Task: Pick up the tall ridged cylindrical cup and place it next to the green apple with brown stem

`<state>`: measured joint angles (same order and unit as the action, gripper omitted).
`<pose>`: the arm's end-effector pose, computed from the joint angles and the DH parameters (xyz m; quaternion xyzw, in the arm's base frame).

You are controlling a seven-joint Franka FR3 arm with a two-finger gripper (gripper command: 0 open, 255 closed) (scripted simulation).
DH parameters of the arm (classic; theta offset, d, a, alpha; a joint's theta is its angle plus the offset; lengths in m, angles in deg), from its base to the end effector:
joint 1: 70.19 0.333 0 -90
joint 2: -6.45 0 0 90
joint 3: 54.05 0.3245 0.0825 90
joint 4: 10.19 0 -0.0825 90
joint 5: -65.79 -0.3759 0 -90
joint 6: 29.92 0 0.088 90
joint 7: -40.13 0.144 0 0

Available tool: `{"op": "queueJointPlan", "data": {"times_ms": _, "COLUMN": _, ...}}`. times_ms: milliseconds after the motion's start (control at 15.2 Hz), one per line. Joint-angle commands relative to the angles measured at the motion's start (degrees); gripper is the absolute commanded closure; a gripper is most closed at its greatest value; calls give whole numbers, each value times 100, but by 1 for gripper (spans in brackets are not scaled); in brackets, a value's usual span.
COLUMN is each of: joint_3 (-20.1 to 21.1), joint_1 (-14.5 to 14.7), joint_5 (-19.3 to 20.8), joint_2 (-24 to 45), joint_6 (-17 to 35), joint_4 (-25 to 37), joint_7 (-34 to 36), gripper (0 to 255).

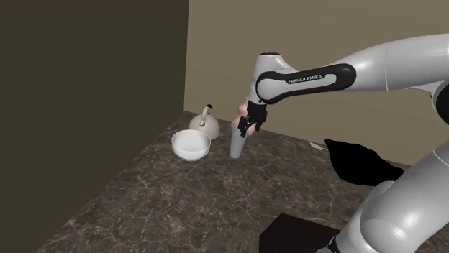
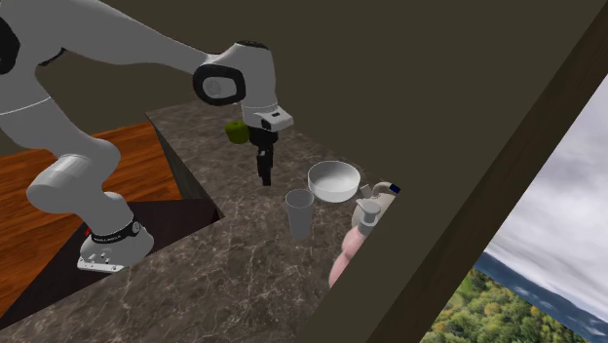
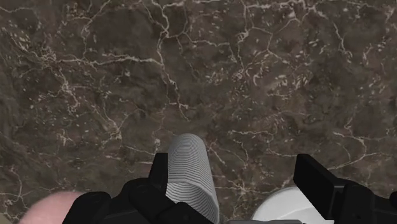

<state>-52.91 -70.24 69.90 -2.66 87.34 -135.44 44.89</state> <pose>0.4948 0.0033 0.4329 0.9993 -0.0160 0.0114 0.0331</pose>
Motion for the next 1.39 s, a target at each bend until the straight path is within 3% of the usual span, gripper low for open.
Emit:
{"op": "queueJointPlan", "data": {"times_ms": 0, "joint_3": -6, "joint_1": -9, "joint_5": 44, "joint_2": 468, "joint_6": 168, "joint_4": 330, "joint_7": -38, "gripper": 0}}
{"op": "queueJointPlan", "data": {"times_ms": 396, "joint_3": -15, "joint_1": -15, "joint_5": 150, "joint_2": 1607, "joint_6": 472, "joint_4": 1226, "joint_7": -110, "gripper": 0}}
{"op": "queueJointPlan", "data": {"times_ms": 858, "joint_3": -37, "joint_1": -35, "joint_5": 186, "joint_2": 1877, "joint_6": 1000, "joint_4": 969, "joint_7": -88, "gripper": 0}}
{"op": "queueJointPlan", "data": {"times_ms": 1320, "joint_3": -37, "joint_1": -35, "joint_5": 186, "joint_2": 1877, "joint_6": 1000, "joint_4": 969, "joint_7": -88, "gripper": 0}}
